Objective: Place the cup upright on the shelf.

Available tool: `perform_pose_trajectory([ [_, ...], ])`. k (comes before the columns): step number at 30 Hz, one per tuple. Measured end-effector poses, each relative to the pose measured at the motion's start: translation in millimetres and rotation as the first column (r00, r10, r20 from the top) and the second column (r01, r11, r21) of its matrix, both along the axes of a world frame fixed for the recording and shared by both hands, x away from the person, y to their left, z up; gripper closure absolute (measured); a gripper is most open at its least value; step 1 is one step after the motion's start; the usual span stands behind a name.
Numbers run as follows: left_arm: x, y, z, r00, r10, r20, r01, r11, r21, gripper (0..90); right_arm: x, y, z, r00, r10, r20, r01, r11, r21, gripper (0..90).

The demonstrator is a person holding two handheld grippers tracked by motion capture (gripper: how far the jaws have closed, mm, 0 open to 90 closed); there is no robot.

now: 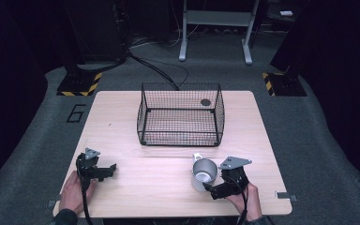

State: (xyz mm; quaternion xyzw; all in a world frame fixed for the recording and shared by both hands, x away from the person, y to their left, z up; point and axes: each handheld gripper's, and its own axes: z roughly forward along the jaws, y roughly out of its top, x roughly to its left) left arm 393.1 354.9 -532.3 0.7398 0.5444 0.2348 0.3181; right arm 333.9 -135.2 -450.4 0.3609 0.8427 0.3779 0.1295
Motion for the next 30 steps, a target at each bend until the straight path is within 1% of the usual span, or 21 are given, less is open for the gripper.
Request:
perform_pose_trajectory([
  [1,0.0,0.0,0.0,1.0,0.001,0.0,-0.001,1.0,0.001,0.0,1.1,1.6,-0.3,1.0,0.009,0.0,-0.009,1.0,-0.009,0.0],
  [3,0.0,0.1,0.1,1.0,0.0,0.0,0.0,1.0,0.002,0.0,2.2,3.4,-1.0,0.9999,0.015,0.006,-0.014,1.0,-0.009,0.0],
  [4,0.0,0.0,0.0,1.0,0.0,0.0,0.0,1.0,0.0,0.0,2.3,4.9,-1.3,0.9999,0.01,0.002,-0.01,1.0,-0.007,0.0],
  [5,0.0,0.1,0.1,1.0,0.0,0.0,0.0,1.0,0.001,0.0,3.2,5.6,-1.1,0.9998,0.02,0.0,-0.02,1.0,-0.016,0.0],
  [6,0.0,0.0,0.0,1.0,0.0,-0.001,0.0,1.0,0.0,0.0,3.8,6.8,-1.3,0.9997,0.024,0.0,-0.024,1.0,-0.014,0.0],
  [7,0.0,0.1,0.1,1.0,-0.001,-0.001,0.001,1.0,0.001,0.0,3.9,8.8,-1.5,0.9999,0.014,-0.001,-0.014,1.0,-0.012,0.0],
  [8,0.0,0.1,0.1,1.0,-0.001,-0.001,0.001,1.0,0.001,0.0,4.7,10.1,-1.9,0.9999,0.015,0.007,-0.015,1.0,-0.015,0.0],
  [10,0.0,0.1,0.0,1.0,-0.001,0.0,0.001,1.0,0.001,0.0,6.2,13.2,-2.0,0.9997,0.025,-0.003,-0.025,1.0,-0.02,0.0],
  [12,0.0,0.0,0.0,1.0,-0.001,0.0,0.001,1.0,0.0,0.0,8.2,18.1,-2.6,0.9995,0.031,-0.005,-0.031,0.999,-0.035,0.0],
  [15,0.0,0.0,0.0,1.0,0.0,0.0,0.0,1.0,0.0,0.0,9.1,21.6,-3.5,0.9996,0.028,0.001,-0.028,0.999,-0.033,0.0],
  [16,0.0,0.1,0.0,1.0,-0.001,0.0,0.001,1.0,0.0,0.0,10.4,22.4,-3.2,0.9992,0.039,0.001,-0.039,0.998,-0.051,0.0],
  [17,0.0,0.0,0.0,1.0,0.0,0.0,0.0,1.0,0.0,0.0,10.9,24.6,-3.5,0.9996,0.029,0.006,-0.029,0.998,-0.049,0.0],
  [18,0.1,0.1,0.0,1.0,-0.001,0.0,0.001,1.0,0.0,0.0,11.3,26.7,-3.3,0.9998,0.02,-0.002,-0.02,0.998,-0.053,0.0],
  [19,0.0,0.0,0.0,1.0,0.0,0.0,0.0,1.0,0.0,0.0,11.3,26.7,-3.3,0.9998,0.02,-0.002,-0.02,0.998,-0.053,0.0],
  [20,0.1,0.0,0.0,1.0,0.0,0.0,0.0,1.0,0.0,0.0,12.5,27.1,-3.3,0.9996,0.025,0.008,-0.025,0.998,-0.059,0.0],
  [21,0.1,0.0,0.0,1.0,0.0,0.0,0.0,1.0,0.0,0.0,12.2,28.5,-3.2,0.9999,0.014,0.0,-0.014,0.998,-0.058,0.0],
  [24,0.1,0.1,0.0,1.0,-0.001,0.0,0.001,1.0,0.0,0.0,14.5,30.1,-4.3,0.9997,0.023,0.013,-0.022,0.997,-0.068,0.0],
  [26,0.1,0.0,0.0,1.0,-0.001,0.0,0.001,1.0,0.0,0.0,14.4,32.2,-4.8,1.0,0.007,-0.006,-0.007,0.998,-0.061,0.0],
  [27,0.1,0.1,0.0,1.0,-0.001,0.0,0.001,1.0,0.0,0.0,15.8,31.9,-5.2,0.9998,0.02,0.003,-0.019,0.997,-0.072,0.0],
  [29,0.1,0.0,0.0,1.0,-0.001,0.0,0.001,1.0,0.0,0.0,16.6,33.9,-6.2,0.9999,0.012,0.0,-0.012,0.997,-0.072,0.0],
  [30,0.1,0.0,0.0,1.0,-0.001,0.0,0.001,1.0,0.0,0.0,17.6,34.4,-6.2,0.9998,0.018,0.0,-0.018,0.997,-0.081,0.0],
])
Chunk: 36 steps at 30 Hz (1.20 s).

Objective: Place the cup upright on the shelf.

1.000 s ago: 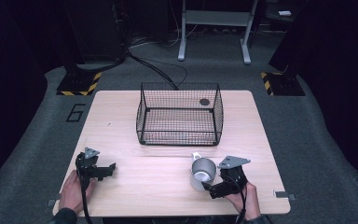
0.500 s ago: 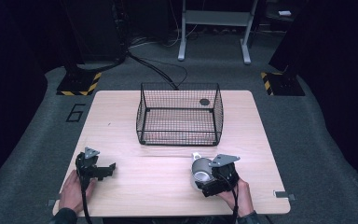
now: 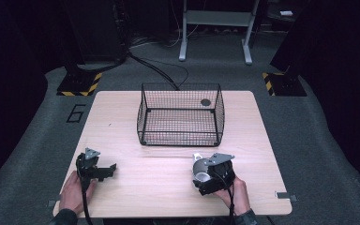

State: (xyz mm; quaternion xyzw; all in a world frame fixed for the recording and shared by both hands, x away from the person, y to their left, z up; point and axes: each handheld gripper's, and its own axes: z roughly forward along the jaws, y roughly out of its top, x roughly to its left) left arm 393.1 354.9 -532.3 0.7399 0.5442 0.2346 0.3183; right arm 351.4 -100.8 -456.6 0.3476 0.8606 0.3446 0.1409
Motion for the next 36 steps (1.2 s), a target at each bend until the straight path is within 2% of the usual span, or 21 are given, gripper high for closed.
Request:
perform_pose_trajectory([
  [8,0.0,0.0,0.0,1.0,-0.001,0.0,0.001,1.0,0.0,0.0,1.4,3.2,-1.9,0.9999,-0.015,-0.001,0.015,1.0,-0.009,1.6],
  [10,0.1,0.1,0.0,1.0,-0.001,0.0,0.001,1.0,0.0,0.0,1.0,4.4,-2.2,0.9995,-0.032,0.0,0.032,0.999,-0.006,2.9],
  [16,0.1,0.0,0.0,1.0,-0.001,0.0,0.001,1.0,0.0,0.0,2.1,4.4,-2.2,0.9996,-0.028,0.004,0.028,0.999,-0.022,4.8],
  [25,0.1,0.1,0.1,1.0,-0.001,-0.001,0.001,1.0,0.001,0.0,1.4,4.6,-3.1,0.9992,-0.037,0.017,0.037,0.999,-0.011,5.7],
  [36,0.1,0.1,0.0,1.0,-0.001,0.0,0.001,1.0,0.001,0.0,0.7,4.1,-2.1,0.9995,-0.033,0.0,0.033,0.999,-0.004,5.9],
])
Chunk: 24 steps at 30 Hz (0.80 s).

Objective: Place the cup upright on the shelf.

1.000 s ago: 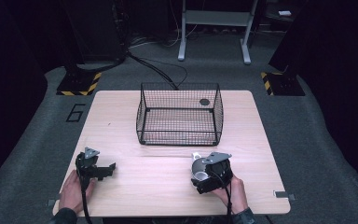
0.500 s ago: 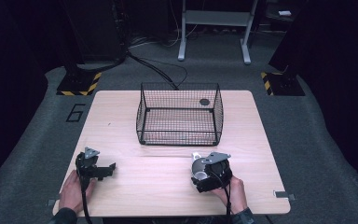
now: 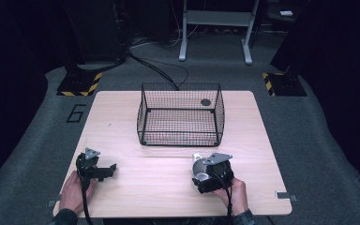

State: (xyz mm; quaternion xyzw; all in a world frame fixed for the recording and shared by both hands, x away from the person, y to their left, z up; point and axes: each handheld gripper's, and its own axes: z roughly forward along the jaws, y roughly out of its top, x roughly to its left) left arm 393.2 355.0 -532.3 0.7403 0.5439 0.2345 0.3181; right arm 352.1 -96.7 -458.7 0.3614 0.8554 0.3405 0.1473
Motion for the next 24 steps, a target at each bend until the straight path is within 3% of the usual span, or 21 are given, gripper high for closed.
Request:
perform_pose_trajectory([
  [24,-0.1,0.6,0.4,1.0,-0.006,-0.005,0.006,1.0,0.007,0.0,3.1,-5.5,11.4,0.9996,-0.003,0.027,0.003,1.0,-0.006,6.0],
])
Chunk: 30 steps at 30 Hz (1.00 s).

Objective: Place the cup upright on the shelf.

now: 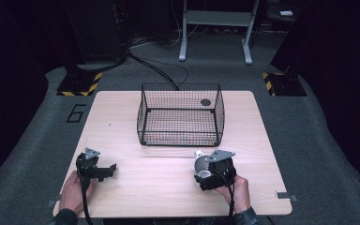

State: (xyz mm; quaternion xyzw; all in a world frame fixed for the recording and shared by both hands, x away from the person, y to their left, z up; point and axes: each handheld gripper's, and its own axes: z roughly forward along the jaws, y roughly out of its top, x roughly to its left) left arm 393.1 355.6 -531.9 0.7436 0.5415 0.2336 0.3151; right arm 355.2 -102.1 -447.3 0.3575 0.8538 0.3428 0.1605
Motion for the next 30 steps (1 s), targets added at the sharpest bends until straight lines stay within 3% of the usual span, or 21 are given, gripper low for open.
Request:
perform_pose_trajectory([
  [30,0.0,0.0,0.0,1.0,0.0,0.0,0.0,1.0,0.0,0.0,10.1,-7.1,27.5,0.9988,-0.012,0.048,0.012,1.0,0.01,6.0],
])
